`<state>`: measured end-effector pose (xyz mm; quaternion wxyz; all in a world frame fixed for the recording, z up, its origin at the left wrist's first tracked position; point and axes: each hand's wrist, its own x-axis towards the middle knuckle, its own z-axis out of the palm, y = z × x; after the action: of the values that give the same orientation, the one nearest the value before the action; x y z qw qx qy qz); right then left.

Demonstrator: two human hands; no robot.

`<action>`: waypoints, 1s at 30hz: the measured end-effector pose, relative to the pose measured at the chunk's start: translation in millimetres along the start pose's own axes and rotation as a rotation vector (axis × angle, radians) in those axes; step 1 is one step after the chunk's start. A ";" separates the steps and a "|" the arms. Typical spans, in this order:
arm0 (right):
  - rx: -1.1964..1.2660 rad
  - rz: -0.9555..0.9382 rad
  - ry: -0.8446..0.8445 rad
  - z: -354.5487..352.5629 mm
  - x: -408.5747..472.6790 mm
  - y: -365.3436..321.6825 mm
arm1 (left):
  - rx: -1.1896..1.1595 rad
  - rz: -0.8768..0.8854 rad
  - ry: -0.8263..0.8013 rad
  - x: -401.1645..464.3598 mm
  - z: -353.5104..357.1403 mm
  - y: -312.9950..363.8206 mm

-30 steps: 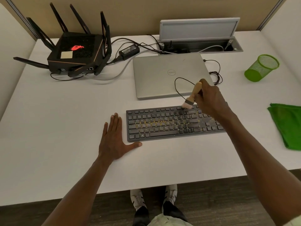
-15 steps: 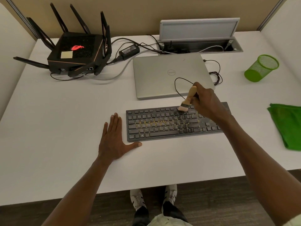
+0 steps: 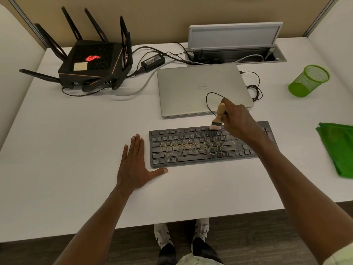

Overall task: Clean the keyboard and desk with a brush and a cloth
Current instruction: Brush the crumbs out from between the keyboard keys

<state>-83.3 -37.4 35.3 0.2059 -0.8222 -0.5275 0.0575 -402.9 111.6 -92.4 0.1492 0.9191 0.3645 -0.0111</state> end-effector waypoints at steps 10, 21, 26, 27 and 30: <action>-0.050 0.005 0.031 1.6 -0.1 -6.7 | 0.003 0.008 0.009 -0.6 0.3 -0.4; 0.064 -0.090 0.041 1.5 0.9 -1.5 | 0.002 0.008 0.001 0.3 0.4 -0.8; 0.071 -0.121 -0.032 5.7 -3.2 8.5 | 0.000 0.004 -0.004 0.2 0.1 -1.1; 0.066 -0.117 -0.024 3.2 -3.6 9.4 | -0.001 0.006 -0.006 0.4 0.1 -1.1; 0.110 -0.097 0.025 -0.6 -1.7 3.3 | 0.001 0.007 -0.006 0.4 0.4 -0.6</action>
<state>-81.1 -40.3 34.3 0.2598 -0.7839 -0.5600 0.0661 -403.0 112.2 -92.9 0.1499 0.9204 0.3608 -0.0136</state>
